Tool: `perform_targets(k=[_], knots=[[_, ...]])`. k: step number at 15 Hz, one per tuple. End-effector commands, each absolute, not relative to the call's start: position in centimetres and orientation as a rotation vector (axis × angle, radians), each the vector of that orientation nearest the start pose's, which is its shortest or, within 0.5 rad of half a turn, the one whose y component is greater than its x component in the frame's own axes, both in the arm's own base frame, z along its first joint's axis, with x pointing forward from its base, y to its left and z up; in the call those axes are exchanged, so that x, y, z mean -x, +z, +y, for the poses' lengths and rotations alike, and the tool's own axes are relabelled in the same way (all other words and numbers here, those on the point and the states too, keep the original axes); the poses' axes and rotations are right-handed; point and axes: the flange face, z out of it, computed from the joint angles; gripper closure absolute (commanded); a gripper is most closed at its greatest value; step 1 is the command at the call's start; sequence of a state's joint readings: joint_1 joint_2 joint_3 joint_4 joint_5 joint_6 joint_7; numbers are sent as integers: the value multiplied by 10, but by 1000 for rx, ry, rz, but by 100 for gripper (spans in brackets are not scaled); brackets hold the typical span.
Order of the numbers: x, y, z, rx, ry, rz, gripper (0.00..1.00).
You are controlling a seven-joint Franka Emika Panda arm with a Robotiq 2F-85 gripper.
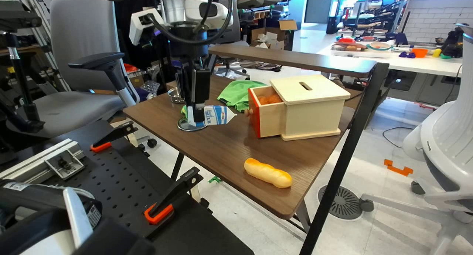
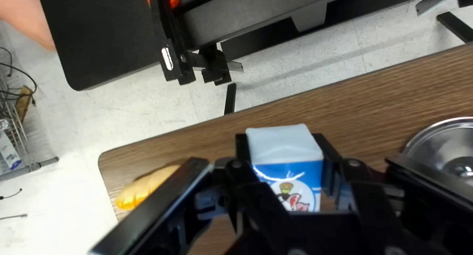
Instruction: Move the milk carton to the right
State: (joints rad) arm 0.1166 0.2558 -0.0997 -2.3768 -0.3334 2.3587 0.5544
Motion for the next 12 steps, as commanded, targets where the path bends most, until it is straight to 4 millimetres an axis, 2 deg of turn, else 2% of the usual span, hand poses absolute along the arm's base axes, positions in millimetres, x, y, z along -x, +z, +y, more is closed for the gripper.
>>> perform_targets(k=[1,8,12], knots=[[-464,178,-16,3386,367,538,81],[-462,137,-38,3364,434,737,81],[-473,131,-42,3359,408,820,81]])
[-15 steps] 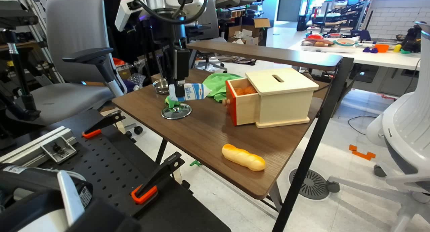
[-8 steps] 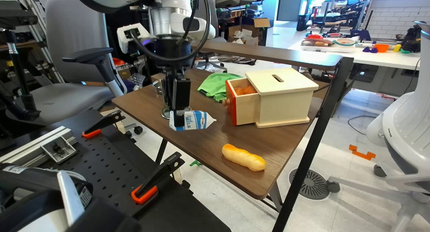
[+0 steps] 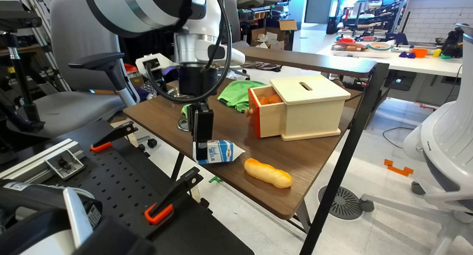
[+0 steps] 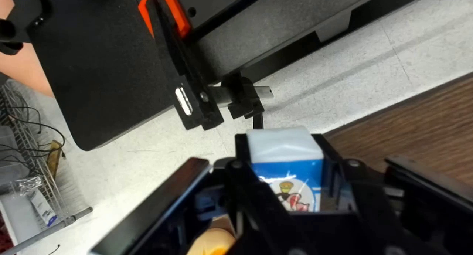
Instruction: Move the milk carton to the right
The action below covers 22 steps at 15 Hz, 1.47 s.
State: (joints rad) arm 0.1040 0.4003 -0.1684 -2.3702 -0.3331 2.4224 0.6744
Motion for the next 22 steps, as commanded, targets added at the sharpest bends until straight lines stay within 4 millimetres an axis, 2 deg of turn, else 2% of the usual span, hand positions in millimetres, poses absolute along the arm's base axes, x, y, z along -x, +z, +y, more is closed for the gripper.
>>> perform_targets(k=[1,9,10,11,15,16,18,20,22], knots=[[-477,131,-42,3357,395,833,81],[-492,125,-30,3347,363,876,81],[-493,125,-29,3344,362,873,31],[-493,125,-28,3343,362,872,28],[-494,125,-24,3339,360,860,2],[-494,129,-23,3336,363,858,0],[-497,142,-22,3339,333,873,0],[-497,172,-24,3339,258,877,0],[-491,214,-30,3352,181,851,0]])
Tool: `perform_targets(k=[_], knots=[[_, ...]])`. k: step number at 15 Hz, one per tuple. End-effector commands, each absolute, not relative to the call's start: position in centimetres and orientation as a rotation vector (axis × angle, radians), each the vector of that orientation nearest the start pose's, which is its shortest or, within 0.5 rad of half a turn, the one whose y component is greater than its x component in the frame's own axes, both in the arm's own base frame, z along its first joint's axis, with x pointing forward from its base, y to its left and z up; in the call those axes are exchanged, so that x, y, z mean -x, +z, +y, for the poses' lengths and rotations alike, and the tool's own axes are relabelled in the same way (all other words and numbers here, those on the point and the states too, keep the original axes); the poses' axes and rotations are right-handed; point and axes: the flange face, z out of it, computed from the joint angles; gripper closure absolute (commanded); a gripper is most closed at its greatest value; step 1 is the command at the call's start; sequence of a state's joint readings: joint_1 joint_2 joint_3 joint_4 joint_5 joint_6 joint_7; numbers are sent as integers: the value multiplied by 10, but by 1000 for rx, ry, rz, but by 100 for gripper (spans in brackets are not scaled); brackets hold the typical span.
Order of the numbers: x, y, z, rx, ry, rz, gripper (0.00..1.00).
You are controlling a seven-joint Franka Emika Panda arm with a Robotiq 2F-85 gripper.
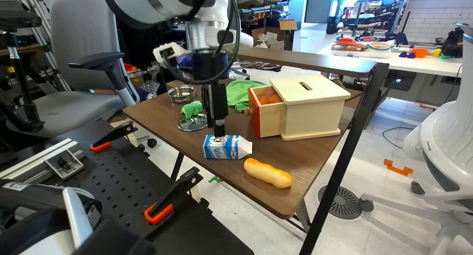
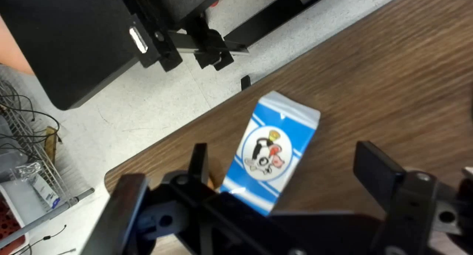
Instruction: Move the milk carton to the right
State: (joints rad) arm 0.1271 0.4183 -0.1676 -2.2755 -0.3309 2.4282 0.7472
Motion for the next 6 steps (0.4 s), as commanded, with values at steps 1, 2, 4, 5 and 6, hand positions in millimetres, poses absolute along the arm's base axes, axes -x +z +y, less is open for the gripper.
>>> perform_targets(k=[1,2,4,5,6], knots=[[-488,234,-32,3334,134,824,0],[-486,252,-32,3285,51,792,0],[-503,232,-31,3310,98,830,0],[-499,246,-32,3301,68,821,0],[-494,253,-32,3296,55,817,0]])
